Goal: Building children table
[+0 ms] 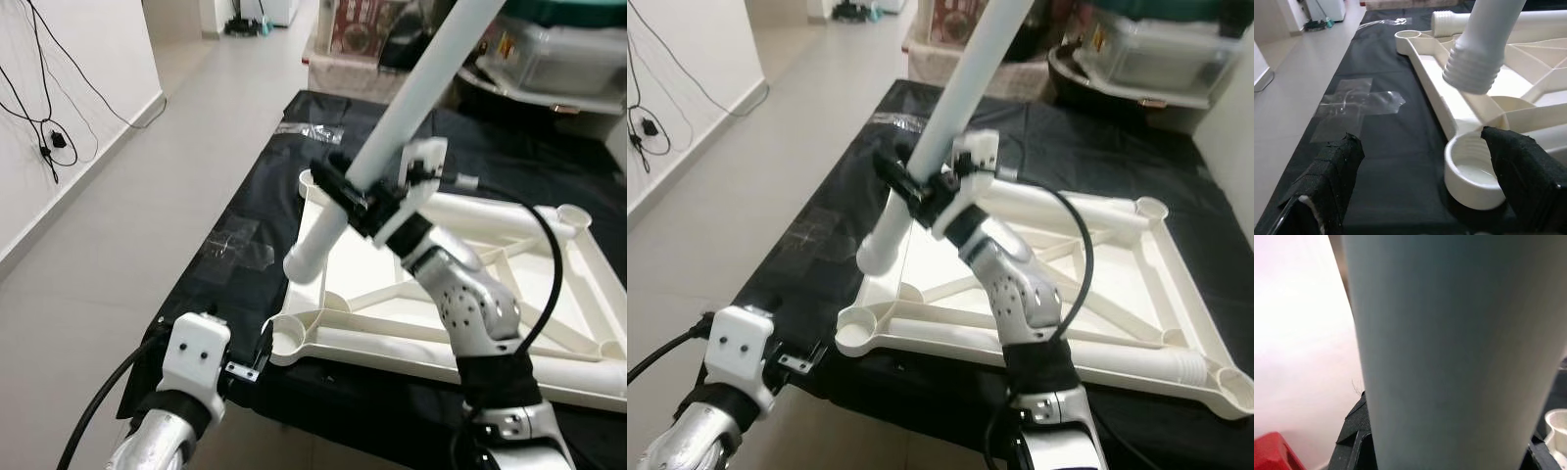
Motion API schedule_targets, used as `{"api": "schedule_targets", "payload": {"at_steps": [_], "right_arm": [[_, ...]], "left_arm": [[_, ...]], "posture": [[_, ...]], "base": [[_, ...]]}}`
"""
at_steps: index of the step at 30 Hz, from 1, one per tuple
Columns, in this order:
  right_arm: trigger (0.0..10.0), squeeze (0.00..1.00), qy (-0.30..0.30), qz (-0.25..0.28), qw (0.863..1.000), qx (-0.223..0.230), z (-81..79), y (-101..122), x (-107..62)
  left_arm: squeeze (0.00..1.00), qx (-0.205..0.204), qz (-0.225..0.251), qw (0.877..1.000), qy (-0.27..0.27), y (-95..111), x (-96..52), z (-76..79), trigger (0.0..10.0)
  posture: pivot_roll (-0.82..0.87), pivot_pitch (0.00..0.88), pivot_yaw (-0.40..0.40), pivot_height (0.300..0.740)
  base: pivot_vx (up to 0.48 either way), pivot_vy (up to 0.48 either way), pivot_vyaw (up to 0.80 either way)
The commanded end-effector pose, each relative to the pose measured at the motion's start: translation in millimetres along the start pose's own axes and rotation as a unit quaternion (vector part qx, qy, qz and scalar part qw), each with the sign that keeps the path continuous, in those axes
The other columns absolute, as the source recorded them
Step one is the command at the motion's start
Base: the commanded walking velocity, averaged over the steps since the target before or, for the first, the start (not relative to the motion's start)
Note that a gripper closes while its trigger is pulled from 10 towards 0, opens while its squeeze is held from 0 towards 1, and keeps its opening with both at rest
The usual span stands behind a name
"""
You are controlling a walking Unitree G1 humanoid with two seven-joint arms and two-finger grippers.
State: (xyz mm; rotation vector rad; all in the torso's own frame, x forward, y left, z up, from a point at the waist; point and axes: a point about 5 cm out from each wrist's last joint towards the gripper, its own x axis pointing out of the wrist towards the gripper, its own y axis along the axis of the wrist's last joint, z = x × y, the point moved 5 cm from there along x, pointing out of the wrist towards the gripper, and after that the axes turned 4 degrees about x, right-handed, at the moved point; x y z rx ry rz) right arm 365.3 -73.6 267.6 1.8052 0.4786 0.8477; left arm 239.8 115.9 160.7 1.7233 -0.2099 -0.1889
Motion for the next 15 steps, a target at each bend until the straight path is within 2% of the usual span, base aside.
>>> {"api": "schedule_targets", "payload": {"at_steps": [1, 9, 15], "right_arm": [[10.0, 0.00, -0.015, 0.003, 1.000, -0.022, 2.9, -0.1, -0.7], [10.0, 0.00, -0.051, -0.006, 0.998, -0.037, 8.1, -9.0, -0.9], [10.0, 0.00, -0.067, 0.003, 0.997, -0.034, 13.8, -3.4, -2.5]], "left_arm": [[0.00, 0.003, 0.002, 1.000, -0.008, -0.3, -1.2, 4.9, 10.0], [0.00, -0.001, 0.001, 1.000, -0.012, -2.1, 0.2, 10.6, 10.0], [0.00, -0.003, 0.000, 1.000, -0.017, -3.1, 2.3, 13.3, 10.0]], "posture": [[0.14, 0.048, -0.088, 0.740], [0.14, 0.046, -0.087, 0.740], [0.13, 0.051, -0.081, 0.740]], "base": [[0.000, 0.000, 0.73], [0.000, 0.000, 0.80], [0.000, 0.000, 0.00]]}}
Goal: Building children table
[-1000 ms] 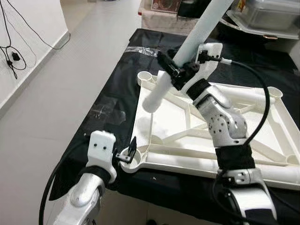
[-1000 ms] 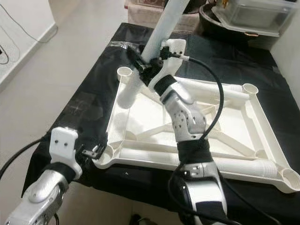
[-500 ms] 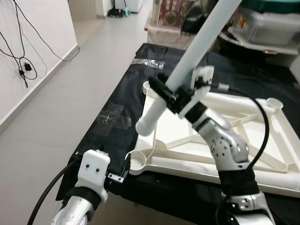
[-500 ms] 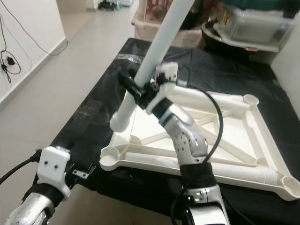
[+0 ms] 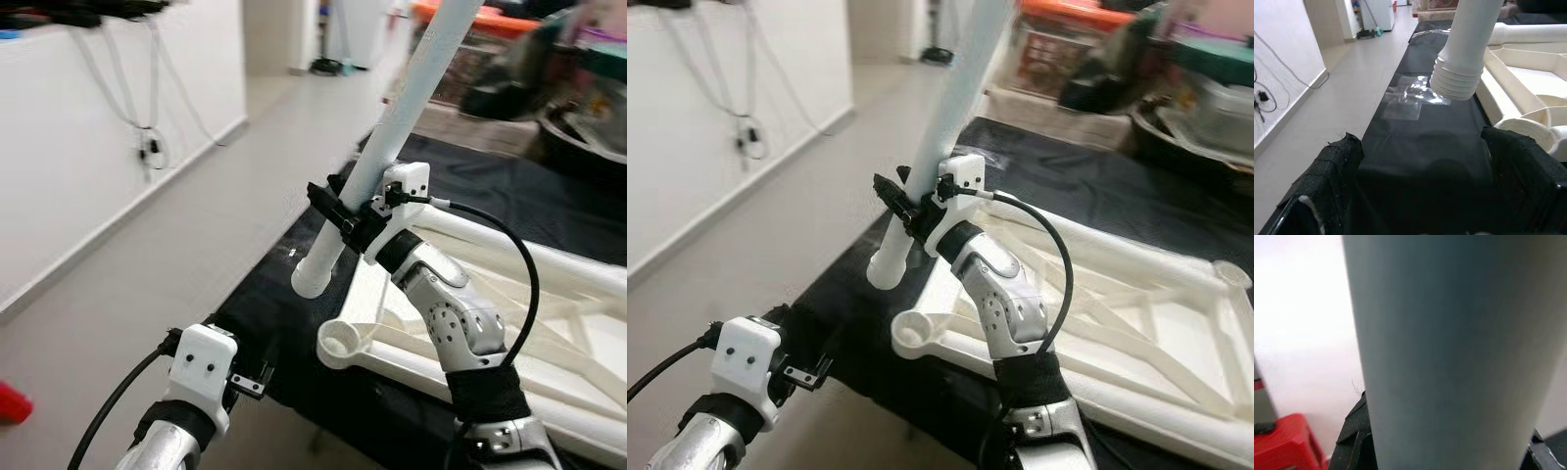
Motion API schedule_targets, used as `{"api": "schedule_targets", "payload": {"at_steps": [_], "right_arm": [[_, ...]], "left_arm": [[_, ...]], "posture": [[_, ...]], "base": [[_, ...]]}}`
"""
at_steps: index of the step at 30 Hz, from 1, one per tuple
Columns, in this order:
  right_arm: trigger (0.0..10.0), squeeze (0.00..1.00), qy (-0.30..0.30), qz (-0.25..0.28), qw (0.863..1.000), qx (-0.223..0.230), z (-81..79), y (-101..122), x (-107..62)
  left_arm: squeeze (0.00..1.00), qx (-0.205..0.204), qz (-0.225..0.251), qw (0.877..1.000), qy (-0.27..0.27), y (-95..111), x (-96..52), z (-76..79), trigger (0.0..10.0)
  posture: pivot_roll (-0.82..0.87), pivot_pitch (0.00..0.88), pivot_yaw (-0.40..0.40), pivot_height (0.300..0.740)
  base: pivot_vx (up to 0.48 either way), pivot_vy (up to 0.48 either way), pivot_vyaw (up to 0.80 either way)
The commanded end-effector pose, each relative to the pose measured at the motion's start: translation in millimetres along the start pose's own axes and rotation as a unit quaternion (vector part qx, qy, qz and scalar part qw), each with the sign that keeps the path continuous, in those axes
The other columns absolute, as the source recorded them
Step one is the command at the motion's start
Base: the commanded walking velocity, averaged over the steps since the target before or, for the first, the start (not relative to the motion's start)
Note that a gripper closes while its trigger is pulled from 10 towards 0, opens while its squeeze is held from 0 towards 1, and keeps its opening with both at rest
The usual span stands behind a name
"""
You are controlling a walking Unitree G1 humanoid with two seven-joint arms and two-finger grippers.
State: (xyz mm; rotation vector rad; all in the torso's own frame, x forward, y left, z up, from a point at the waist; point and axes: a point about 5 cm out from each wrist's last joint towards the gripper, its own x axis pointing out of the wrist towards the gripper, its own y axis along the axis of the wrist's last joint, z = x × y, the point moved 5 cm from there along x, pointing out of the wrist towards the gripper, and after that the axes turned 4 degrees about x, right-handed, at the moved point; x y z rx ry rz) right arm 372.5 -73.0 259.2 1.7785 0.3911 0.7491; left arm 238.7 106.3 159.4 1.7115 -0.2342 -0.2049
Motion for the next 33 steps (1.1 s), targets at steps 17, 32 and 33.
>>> {"api": "schedule_targets", "payload": {"at_steps": [17, 32, 33], "right_arm": [[10.0, 0.00, 0.123, -0.053, 0.991, 0.023, 18.0, 13.4, -35.3], [10.0, 0.00, 0.253, -0.104, 0.960, 0.063, -16.2, 2.1, -46.4], [10.0, 0.00, 0.263, -0.110, 0.956, 0.069, -18.2, 0.3, -46.7]], "left_arm": [[0.00, 0.002, -0.026, 0.999, -0.039, -18.1, -9.4, 16.2, 10.0], [0.00, -0.018, -0.031, 0.997, -0.064, -15.8, -19.7, 25.6, 10.0], [0.00, -0.023, -0.030, 0.996, -0.075, -14.2, -22.6, 29.4, 10.0]], "posture": [[0.12, 0.081, -0.080, 0.740], [0.13, 0.114, -0.083, 0.740], [0.13, 0.125, -0.082, 0.740]], "base": [[0.000, 0.000, 0.00], [0.000, 0.000, 0.00], [0.000, 0.000, 0.00]]}}
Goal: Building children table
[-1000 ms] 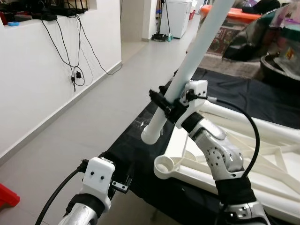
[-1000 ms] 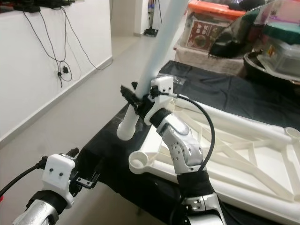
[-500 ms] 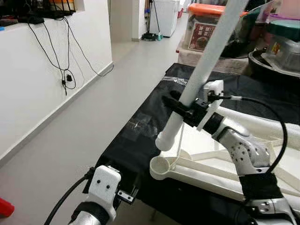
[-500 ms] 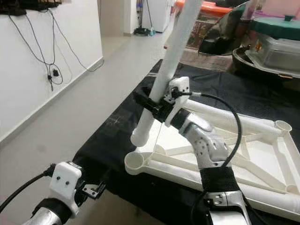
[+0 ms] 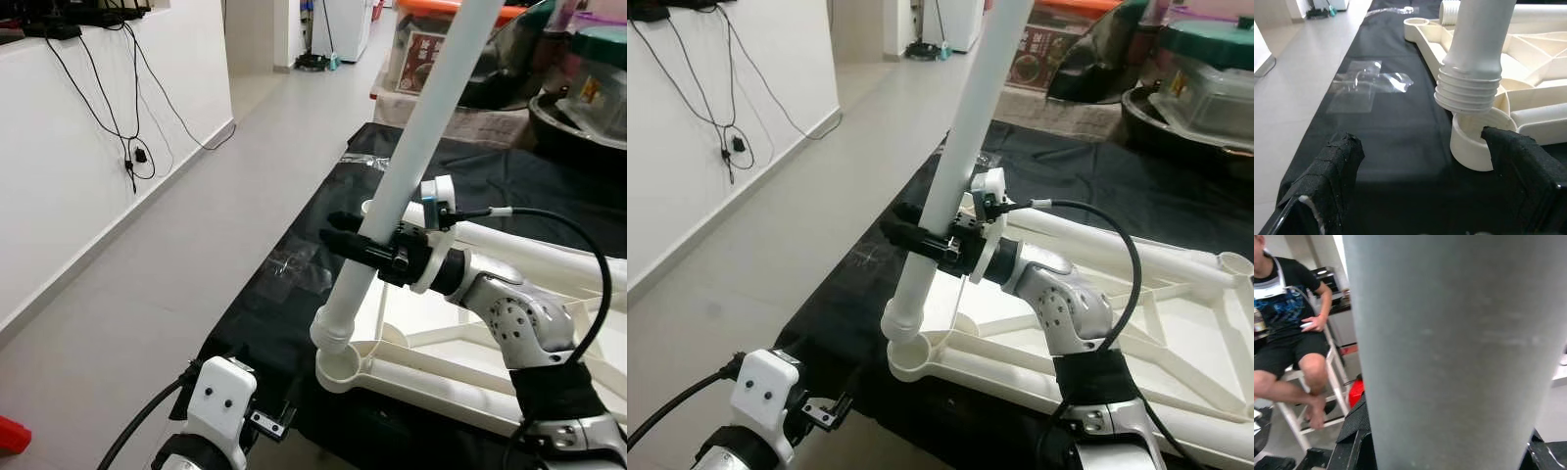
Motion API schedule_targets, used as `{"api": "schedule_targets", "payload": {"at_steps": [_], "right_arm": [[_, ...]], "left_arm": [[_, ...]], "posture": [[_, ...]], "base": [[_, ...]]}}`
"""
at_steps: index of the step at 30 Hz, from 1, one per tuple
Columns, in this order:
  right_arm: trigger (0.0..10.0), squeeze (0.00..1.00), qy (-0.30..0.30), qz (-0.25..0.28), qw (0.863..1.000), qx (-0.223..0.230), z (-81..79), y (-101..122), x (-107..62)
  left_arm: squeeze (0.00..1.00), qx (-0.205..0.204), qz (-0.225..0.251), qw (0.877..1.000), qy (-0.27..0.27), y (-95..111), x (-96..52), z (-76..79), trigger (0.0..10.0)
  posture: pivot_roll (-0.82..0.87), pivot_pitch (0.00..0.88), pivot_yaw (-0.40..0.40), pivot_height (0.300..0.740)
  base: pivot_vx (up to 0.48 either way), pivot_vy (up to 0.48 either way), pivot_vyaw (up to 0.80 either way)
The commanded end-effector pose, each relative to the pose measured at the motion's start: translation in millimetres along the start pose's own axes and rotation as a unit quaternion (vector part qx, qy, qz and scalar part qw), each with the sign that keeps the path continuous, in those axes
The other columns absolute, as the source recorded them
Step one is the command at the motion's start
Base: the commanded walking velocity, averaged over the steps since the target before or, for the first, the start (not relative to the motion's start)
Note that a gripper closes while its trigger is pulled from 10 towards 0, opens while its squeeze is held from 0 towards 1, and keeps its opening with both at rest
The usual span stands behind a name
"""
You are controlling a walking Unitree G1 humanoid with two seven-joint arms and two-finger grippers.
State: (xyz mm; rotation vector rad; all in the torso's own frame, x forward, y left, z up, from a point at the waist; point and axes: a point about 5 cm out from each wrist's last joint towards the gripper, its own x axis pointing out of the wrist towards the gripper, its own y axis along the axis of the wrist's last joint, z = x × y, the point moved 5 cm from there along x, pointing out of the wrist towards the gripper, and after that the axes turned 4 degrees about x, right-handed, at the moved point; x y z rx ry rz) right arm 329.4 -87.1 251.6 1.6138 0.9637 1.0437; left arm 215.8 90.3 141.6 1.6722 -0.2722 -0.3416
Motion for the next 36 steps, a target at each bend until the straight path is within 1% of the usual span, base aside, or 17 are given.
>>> {"api": "schedule_targets", "payload": {"at_steps": [1, 2, 3, 4, 5, 6, 8, 12, 14, 18, 21, 31, 35, 36], "right_arm": [[10.0, 0.00, 0.013, -0.007, 1.000, 0.008, -2.8, -2.6, -2.4], [10.0, 0.00, 0.021, -0.012, 1.000, 0.010, -3.7, -4.1, -1.7], [10.0, 0.00, 0.021, -0.012, 1.000, 0.010, -3.7, -4.1, -1.7], [10.0, 0.00, 0.029, -0.020, 0.999, 0.010, -4.9, -6.8, -0.8], [10.0, 0.00, 0.029, -0.020, 0.999, 0.010, -4.9, -6.8, -0.8], [10.0, 0.00, 0.036, -0.028, 0.999, 0.011, -6.5, -9.7, 0.0], [10.0, 0.00, 0.047, -0.038, 0.998, 0.011, -9.6, -13.2, 0.0], [10.0, 0.00, 0.054, -0.044, 0.997, 0.014, -11.8, -14.8, -1.0], [10.0, 0.00, 0.047, -0.052, 0.998, 0.006, -8.9, -17.7, -1.0], [10.0, 0.00, 0.045, -0.049, 0.998, 0.005, -8.3, -16.4, -0.4], [10.0, 0.00, 0.039, -0.045, 0.998, -0.004, -6.9, -14.7, 1.2], [10.0, 0.00, 0.016, -0.039, 0.999, -0.019, -1.4, -13.7, 4.4], [10.0, 0.00, 0.016, -0.043, 0.998, -0.041, -4.2, -15.5, 5.9], [10.0, 0.00, 0.020, -0.049, 0.997, -0.049, -7.5, -18.8, 6.3]], "left_arm": [[0.00, -0.004, -0.005, 1.000, -0.018, -0.4, -4.3, 5.9, 10.0], [0.00, -0.008, -0.006, 1.000, -0.030, 0.4, -7.5, 10.0, 10.0], [0.00, -0.008, -0.006, 1.000, -0.030, 0.4, -7.5, 10.0, 10.0], [0.00, -0.007, -0.009, 0.999, -0.045, 0.1, -11.2, 14.6, 10.0], [0.00, -0.007, -0.009, 0.999, -0.045, 0.1, -11.2, 14.6, 10.0], [0.00, -0.003, -0.013, 0.998, -0.058, -0.9, -14.3, 18.4, 10.0], [0.00, -0.002, -0.016, 0.998, -0.066, -1.8, -17.2, 21.0, 10.0], [0.00, -0.003, -0.016, 0.998, -0.066, -1.7, -17.4, 21.5, 10.0], [0.00, -0.009, -0.016, 0.998, -0.060, -1.7, -15.6, 20.6, 10.0], [0.00, -0.008, -0.018, 0.998, -0.060, -2.4, -15.3, 21.1, 10.0], [0.00, -0.006, -0.019, 0.998, -0.064, -2.9, -15.8, 22.5, 10.0], [0.00, -0.003, -0.019, 0.998, -0.063, -3.2, -15.2, 23.0, 10.0], [0.00, -0.003, -0.019, 0.998, -0.061, -2.7, -15.2, 22.2, 10.0], [0.00, -0.003, -0.019, 0.998, -0.061, -2.6, -15.3, 21.9, 10.0]], "posture": [[0.13, 0.125, -0.082, 0.740], [0.14, 0.131, -0.084, 0.740], [0.14, 0.131, -0.084, 0.740], [0.14, 0.136, -0.085, 0.740], [0.14, 0.136, -0.085, 0.740], [0.14, 0.139, -0.085, 0.740], [0.14, 0.140, -0.085, 0.740], [0.14, 0.140, -0.083, 0.740], [0.14, 0.138, -0.083, 0.740], [0.14, 0.135, -0.082, 0.740], [0.14, 0.133, -0.083, 0.740], [0.14, 0.142, -0.084, 0.740], [0.14, 0.146, -0.083, 0.740], [0.14, 0.148, -0.083, 0.740]], "base": [[0.000, 0.000, 0.00], [0.000, 0.000, 0.00], [0.000, 0.000, 0.00], [0.000, 0.000, 0.00], [0.000, 0.000, 0.00], [0.000, 0.000, 0.00], [0.000, 0.000, 0.00], [0.000, 0.000, 0.00], [0.000, 0.000, 0.00], [0.000, 0.000, 0.00], [-0.240, 0.000, 0.00], [0.000, 0.000, 0.00], [0.000, 0.000, 0.00], [0.000, 0.000, 0.00]]}}
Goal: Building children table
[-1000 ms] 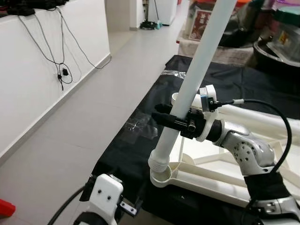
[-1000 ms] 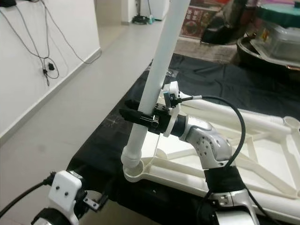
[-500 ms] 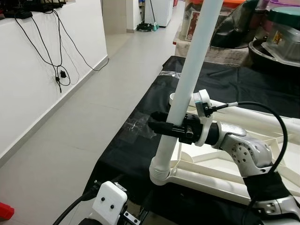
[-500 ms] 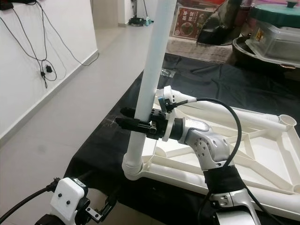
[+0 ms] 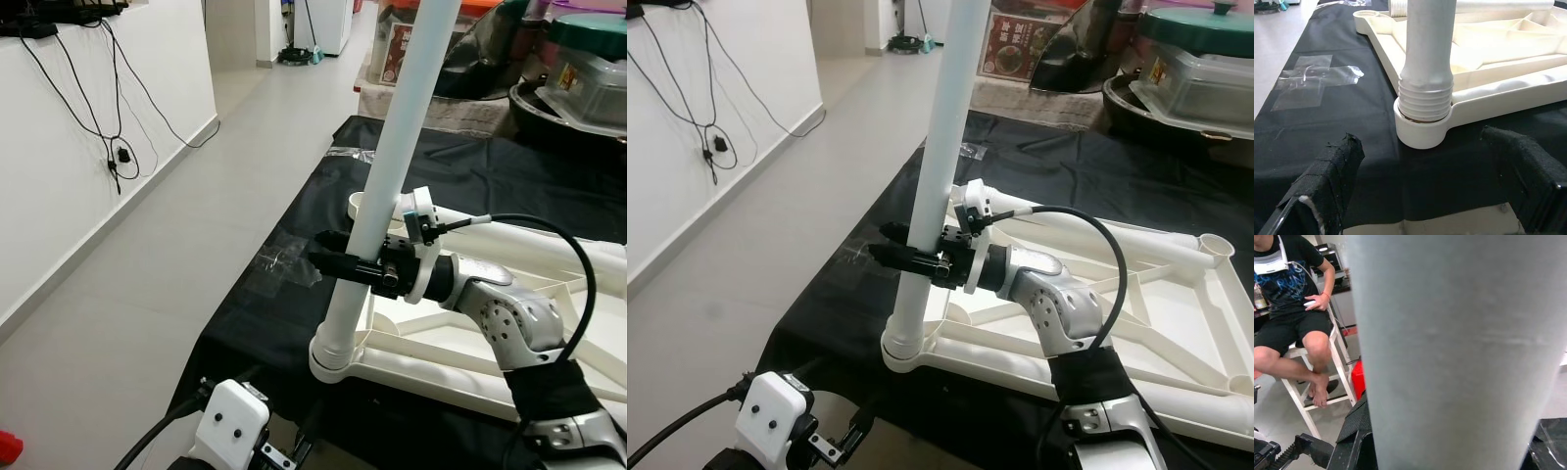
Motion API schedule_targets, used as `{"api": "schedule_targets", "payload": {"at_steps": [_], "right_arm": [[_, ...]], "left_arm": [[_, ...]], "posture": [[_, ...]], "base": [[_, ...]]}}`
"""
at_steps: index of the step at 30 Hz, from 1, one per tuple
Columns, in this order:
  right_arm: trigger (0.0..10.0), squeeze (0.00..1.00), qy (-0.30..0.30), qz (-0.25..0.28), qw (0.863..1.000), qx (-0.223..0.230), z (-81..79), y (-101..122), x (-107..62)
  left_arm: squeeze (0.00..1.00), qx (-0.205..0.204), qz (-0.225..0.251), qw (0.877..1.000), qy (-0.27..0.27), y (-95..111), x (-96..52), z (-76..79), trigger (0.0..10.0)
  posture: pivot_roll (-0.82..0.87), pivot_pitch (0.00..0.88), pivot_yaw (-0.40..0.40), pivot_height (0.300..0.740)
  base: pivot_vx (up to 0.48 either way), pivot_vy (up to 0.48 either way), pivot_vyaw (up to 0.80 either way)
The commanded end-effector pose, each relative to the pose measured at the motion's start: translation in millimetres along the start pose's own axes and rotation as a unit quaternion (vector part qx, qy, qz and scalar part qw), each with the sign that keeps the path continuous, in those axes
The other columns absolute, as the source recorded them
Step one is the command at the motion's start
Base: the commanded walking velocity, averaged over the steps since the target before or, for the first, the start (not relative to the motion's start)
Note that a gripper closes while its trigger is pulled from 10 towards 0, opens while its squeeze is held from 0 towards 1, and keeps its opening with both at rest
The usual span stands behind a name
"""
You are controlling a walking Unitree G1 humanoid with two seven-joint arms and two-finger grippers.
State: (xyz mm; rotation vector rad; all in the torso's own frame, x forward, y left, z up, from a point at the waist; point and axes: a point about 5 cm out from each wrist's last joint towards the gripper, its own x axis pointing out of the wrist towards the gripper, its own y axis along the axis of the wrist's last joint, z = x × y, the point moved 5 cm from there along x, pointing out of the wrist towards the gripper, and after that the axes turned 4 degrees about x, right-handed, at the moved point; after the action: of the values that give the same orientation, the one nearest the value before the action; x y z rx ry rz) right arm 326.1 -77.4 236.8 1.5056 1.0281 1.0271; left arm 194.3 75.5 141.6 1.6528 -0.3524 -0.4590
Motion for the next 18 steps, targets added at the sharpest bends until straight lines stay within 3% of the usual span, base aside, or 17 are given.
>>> {"api": "schedule_targets", "payload": {"at_steps": [1, 11, 16, 18], "right_arm": [[10.0, 0.00, 0.000, -0.003, 1.000, -0.029, -4.3, -1.5, 1.5], [10.0, 0.00, 0.009, -0.023, 0.998, -0.066, -13.2, -15.0, 2.2], [10.0, 0.00, -0.012, -0.048, 0.995, -0.091, -8.1, -26.1, 2.4], [10.0, 0.00, -0.045, -0.064, 0.992, -0.100, 3.1, -31.3, 2.1]], "left_arm": [[0.00, -0.002, -0.011, 1.000, 0.002, -4.0, -0.8, 0.3, 10.0], [0.00, 0.000, -0.011, 1.000, 0.003, -3.8, -1.5, -1.0, 10.0], [0.00, 0.002, -0.011, 1.000, 0.004, -3.8, -1.7, -2.1, 10.0], [0.00, 0.002, -0.012, 1.000, 0.004, -4.0, -1.9, -2.4, 10.0]], "posture": [[0.14, 0.148, -0.083, 0.740], [0.14, 0.153, -0.078, 0.740], [0.14, 0.155, -0.076, 0.740], [0.14, 0.156, -0.077, 0.740]], "base": [[0.000, 0.000, 0.00], [0.000, 0.000, 0.00], [0.000, 0.000, 0.00], [0.000, 0.000, 0.00]]}}
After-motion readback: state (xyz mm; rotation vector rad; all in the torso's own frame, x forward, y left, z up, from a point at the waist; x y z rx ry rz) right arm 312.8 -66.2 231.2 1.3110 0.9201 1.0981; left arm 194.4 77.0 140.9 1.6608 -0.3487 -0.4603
